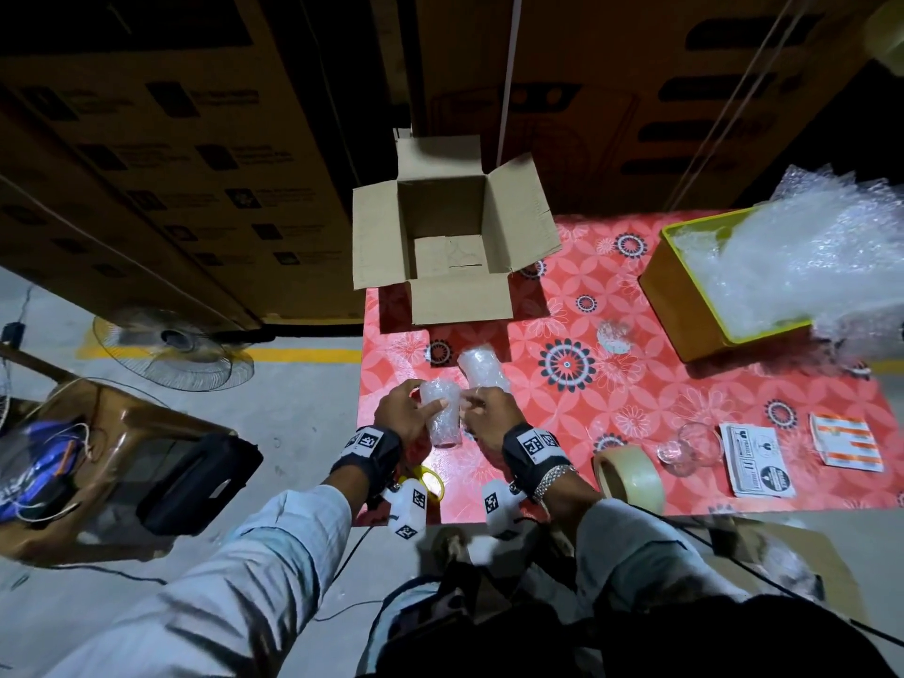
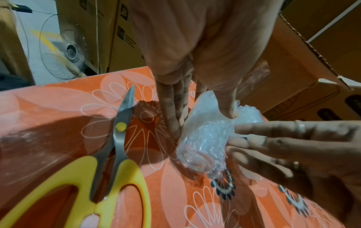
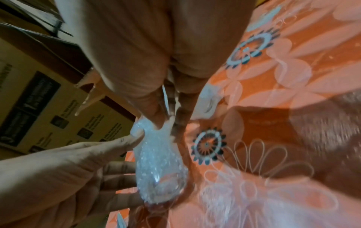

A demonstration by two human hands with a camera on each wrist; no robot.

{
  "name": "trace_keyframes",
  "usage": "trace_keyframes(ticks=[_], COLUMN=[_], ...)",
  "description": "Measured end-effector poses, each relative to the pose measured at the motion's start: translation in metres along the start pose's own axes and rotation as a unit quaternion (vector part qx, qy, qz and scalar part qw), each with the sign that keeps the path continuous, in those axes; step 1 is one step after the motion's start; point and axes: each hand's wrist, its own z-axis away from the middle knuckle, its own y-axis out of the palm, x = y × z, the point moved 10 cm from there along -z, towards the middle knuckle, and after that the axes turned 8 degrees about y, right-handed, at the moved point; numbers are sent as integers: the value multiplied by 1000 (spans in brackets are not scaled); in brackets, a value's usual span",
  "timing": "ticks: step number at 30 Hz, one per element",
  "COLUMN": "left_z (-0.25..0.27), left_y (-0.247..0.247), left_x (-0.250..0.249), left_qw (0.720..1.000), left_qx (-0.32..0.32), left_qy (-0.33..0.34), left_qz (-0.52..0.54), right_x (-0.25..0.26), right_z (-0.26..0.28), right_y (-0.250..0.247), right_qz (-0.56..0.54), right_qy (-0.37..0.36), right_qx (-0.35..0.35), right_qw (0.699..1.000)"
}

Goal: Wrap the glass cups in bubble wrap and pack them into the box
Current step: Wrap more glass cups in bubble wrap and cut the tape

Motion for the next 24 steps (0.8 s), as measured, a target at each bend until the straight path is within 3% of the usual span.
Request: trace_keyframes(ticks=[5,8,12,19,24], left_z=[-3,-2,0,-1,-1], left_y=[0,0,3,-3,-5], left_x=[2,-2,-6,-7,-15], left_qw=[999,999,999,999,999], left_qx=[12,1,9,-13,-20], left_qy=[-11,7,18,8,14], left_qz=[-37,-37,-41,-31,-29], right_x=[20,22,22,-19,-20], right_z=[5,-27,-60,-44,-30], right_y=[-56,-48,-31,-36,-17], right_qz=[80,200,283,157,128], right_qy=[-53,-23,-7,32,7], right_qx=[-148,-88,-13,-62,-60], right_qw=[984,976,959,985,990])
